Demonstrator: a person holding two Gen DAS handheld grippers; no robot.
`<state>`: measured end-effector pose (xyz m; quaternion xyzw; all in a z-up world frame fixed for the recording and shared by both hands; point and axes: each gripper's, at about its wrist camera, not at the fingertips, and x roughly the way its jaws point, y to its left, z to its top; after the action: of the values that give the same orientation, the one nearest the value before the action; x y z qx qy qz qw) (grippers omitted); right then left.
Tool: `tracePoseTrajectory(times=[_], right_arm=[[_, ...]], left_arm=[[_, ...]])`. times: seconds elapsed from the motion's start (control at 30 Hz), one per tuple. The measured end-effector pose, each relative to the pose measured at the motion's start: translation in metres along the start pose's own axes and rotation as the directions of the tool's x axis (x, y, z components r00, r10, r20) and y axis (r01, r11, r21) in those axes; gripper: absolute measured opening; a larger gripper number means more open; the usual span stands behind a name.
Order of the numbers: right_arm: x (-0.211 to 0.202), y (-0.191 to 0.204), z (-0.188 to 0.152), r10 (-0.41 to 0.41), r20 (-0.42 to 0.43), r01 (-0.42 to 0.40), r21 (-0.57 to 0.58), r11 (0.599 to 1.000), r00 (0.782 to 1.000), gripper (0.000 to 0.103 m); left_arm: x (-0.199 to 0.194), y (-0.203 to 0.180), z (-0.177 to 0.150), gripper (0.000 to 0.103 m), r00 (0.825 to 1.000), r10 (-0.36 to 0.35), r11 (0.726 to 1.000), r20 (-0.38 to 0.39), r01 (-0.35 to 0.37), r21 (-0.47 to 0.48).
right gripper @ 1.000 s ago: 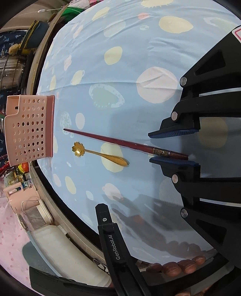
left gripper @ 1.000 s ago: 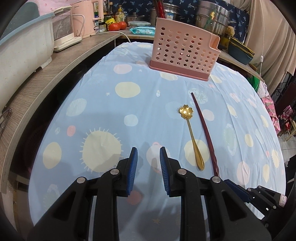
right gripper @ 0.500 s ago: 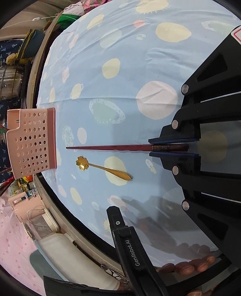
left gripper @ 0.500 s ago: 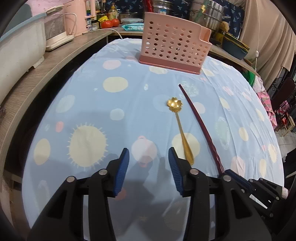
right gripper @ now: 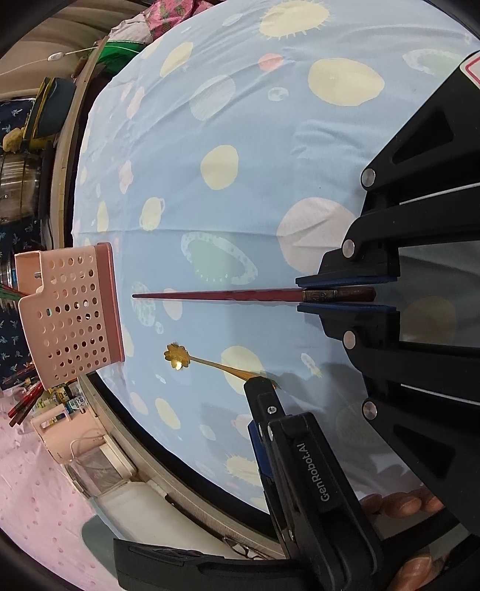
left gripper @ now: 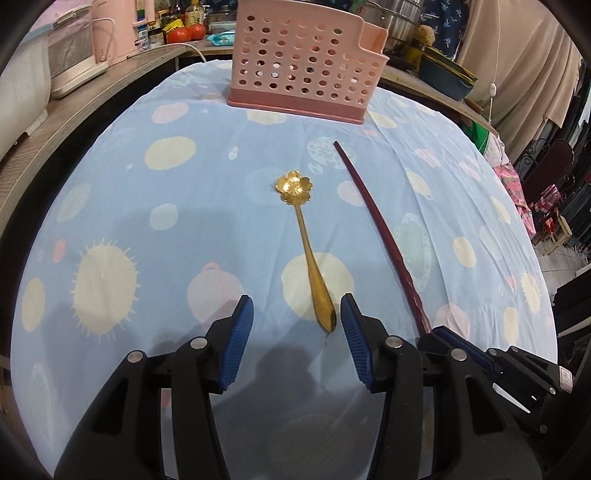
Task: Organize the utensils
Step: 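Grasp the gold flower spoon by its handle with the left tool, then lift the spoon with the left tool while the right tool lifts the chopstick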
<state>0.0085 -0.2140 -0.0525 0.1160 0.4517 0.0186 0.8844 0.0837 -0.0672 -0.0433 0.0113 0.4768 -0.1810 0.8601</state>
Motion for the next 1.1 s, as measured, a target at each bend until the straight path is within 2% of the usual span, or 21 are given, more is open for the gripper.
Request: tracePoseTrajectory(times=[0.1, 0.3, 0.6, 0.9, 1.03, 1.1], right_arm=[[0.001, 0.001, 0.0, 0.003, -0.002, -0.003, 0.0, 1.0, 1.0, 0.008], [0.002, 0.002, 0.0, 0.004, -0.002, -0.004, 0.001, 1.0, 1.0, 0.008], [-0.001, 0.006, 0.0, 0.01, 0.005, -0.01, -0.01, 1.0, 1.0, 0.008], [-0.03, 0.011, 0.012, 0.04, 0.065, -0.039, -0.018, 0.999, 0.997, 0.008], [-0.045, 0.013, 0.024, 0.056, 0.106, -0.055, -0.015, 0.998, 0.993, 0.008], [-0.052, 0.013, 0.03, 0.064, 0.124, -0.063, -0.013, 0.998, 0.99, 0.007]], left_arm=[[0.003, -0.003, 0.0, 0.04, 1.0, 0.006, 1.0, 0.002, -0.006, 0.013], [0.003, -0.006, -0.002, 0.012, 1.0, -0.004, 0.999, -0.003, 0.005, 0.036], [-0.009, -0.003, -0.003, 0.01, 1.0, -0.015, 0.999, 0.011, 0.015, 0.033], [-0.048, 0.003, 0.014, 0.009, 0.994, -0.016, 1.0, 0.106, 0.015, 0.015], [-0.063, 0.005, 0.026, 0.001, 0.989, -0.023, 1.0, 0.145, 0.022, 0.006], [-0.068, 0.008, 0.033, 0.001, 0.987, -0.024, 1.0, 0.156, 0.024, -0.001]])
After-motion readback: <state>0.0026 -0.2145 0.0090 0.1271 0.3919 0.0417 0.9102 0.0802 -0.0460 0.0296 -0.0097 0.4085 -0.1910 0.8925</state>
